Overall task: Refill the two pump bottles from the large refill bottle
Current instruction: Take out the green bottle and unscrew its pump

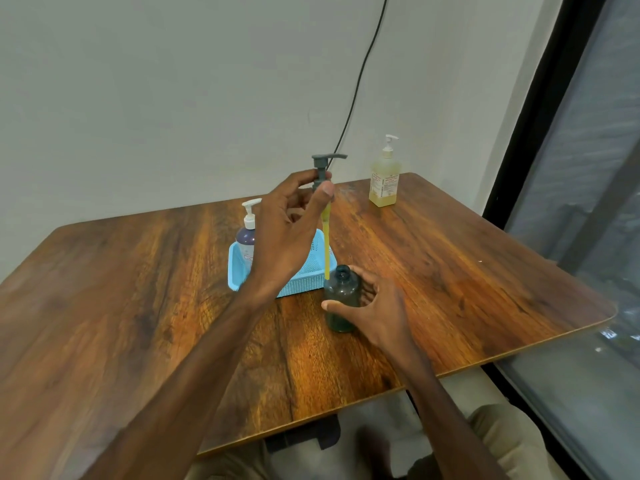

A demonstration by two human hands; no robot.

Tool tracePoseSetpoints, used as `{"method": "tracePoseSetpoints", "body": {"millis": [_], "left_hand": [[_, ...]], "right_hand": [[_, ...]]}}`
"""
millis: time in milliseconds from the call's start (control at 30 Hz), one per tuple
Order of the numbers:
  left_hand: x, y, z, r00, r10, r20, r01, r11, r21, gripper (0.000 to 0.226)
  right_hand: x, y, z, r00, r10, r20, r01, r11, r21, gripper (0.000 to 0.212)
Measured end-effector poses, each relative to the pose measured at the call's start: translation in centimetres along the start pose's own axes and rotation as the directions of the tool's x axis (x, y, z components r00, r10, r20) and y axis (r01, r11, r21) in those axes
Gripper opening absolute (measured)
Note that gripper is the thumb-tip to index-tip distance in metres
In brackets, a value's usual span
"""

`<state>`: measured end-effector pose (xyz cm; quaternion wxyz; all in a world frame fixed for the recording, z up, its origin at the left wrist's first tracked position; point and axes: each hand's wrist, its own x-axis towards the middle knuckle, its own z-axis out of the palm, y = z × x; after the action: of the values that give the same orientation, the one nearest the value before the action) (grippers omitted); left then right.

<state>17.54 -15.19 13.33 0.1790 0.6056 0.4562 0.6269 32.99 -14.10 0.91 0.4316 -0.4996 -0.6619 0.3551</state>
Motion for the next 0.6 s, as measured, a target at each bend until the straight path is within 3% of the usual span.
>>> {"method": "tracePoseSetpoints", "body": {"millis": [167, 267, 467, 600], "left_hand": [[-0.3, -1.0, 0.0, 1.0, -0.008, 0.012, 0.007, 0.999, 0.046, 0.031], [-1.0, -2.5, -0.4, 0.999, -0.05, 0.018, 0.046, 0.985, 0.166, 0.023], [-4.4, -6.7, -0.9, 0.952, -0.284, 0.111, 0.203, 0.862, 0.465, 0.037], [-6.2, -9.1, -0.2, 0.905, -0.383, 0.183, 0.235, 0.811, 0.535, 0.04]], "right_hand": [[0.1, 0.1, 0.0, 1.0, 0.001, -0.002, -0.001, 1.0, -0.018, 0.092], [0.2, 0.4, 0.1, 1.0, -0.002, -0.004, 0.002, 0.999, -0.032, 0.095], [0.5, 0.5, -1.5, 1.0, -0.004, 0.029, 0.006, 0.998, -0.062, 0.092], [0.1, 1.1, -3.6, 1.0, 0.006, -0.018, -0.008, 0.996, -0.086, 0.089]]}}
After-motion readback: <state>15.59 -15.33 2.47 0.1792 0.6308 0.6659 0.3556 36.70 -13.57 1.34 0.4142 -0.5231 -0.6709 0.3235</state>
